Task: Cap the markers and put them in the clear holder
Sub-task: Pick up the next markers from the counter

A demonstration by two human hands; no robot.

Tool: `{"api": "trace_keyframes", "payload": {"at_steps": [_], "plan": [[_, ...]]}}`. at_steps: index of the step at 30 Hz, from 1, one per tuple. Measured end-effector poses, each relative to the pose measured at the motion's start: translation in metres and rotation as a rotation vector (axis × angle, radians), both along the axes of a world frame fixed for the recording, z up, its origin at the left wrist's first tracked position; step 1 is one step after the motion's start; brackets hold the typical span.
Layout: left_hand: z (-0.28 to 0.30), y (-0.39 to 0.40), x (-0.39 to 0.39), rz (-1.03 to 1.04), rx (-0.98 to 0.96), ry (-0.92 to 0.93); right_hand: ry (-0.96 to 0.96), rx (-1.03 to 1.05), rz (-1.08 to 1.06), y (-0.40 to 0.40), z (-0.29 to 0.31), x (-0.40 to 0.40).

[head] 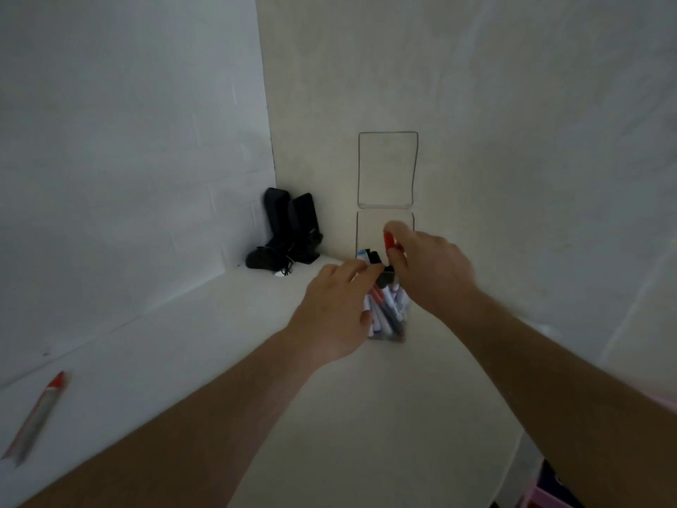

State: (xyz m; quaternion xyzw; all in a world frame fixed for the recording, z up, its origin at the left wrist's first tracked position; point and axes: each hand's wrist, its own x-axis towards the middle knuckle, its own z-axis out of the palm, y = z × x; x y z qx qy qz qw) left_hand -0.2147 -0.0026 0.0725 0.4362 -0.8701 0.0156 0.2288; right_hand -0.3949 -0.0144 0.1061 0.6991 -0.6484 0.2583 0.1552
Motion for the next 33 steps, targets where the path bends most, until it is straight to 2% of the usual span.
{"api": "trace_keyframes", "payload": {"at_steps": [3, 6, 11, 13, 16, 20, 23, 25, 27, 28, 33], "plan": [[-0.001, 0.003, 0.004, -0.024, 0.002, 0.024, 0.054, 0.109, -0.048, -0.002, -0.001, 0.002], [-0.009, 0.002, 0.018, -0.059, 0.010, 0.141, -0.026, 0.122, -0.040, 0.002, -0.002, 0.004], [-0.029, 0.005, 0.095, -0.012, -0.094, 0.257, -0.161, -0.205, 0.157, 0.020, -0.017, 0.035], [-0.035, 0.011, 0.146, 0.122, -0.103, 0.228, -0.210, -0.186, 0.286, 0.025, -0.031, 0.070], [-0.039, 0.024, 0.229, 0.428, -0.067, 0.132, -0.280, -0.029, 0.443, 0.029, -0.051, 0.133], [-0.042, 0.045, 0.317, 0.825, 0.171, 0.016, -0.307, 0.155, 0.624, 0.031, -0.073, 0.211], [-0.052, 0.056, 0.344, 0.898, 0.392, 0.031, -0.306, 0.244, 0.680, 0.033, -0.085, 0.258], [-0.060, 0.057, 0.351, 0.881, 0.389, 0.076, -0.321, 0.298, 0.698, 0.033, -0.093, 0.284], [-0.061, 0.058, 0.350, 0.810, 0.307, 0.171, -0.371, 0.329, 0.722, 0.035, -0.101, 0.305], [-0.060, 0.060, 0.347, 0.771, 0.294, 0.274, -0.413, 0.343, 0.722, 0.036, -0.105, 0.312], [-0.055, 0.075, 0.332, 0.582, 0.436, 1.052, -0.582, 0.385, 0.646, 0.039, -0.112, 0.326]]}}
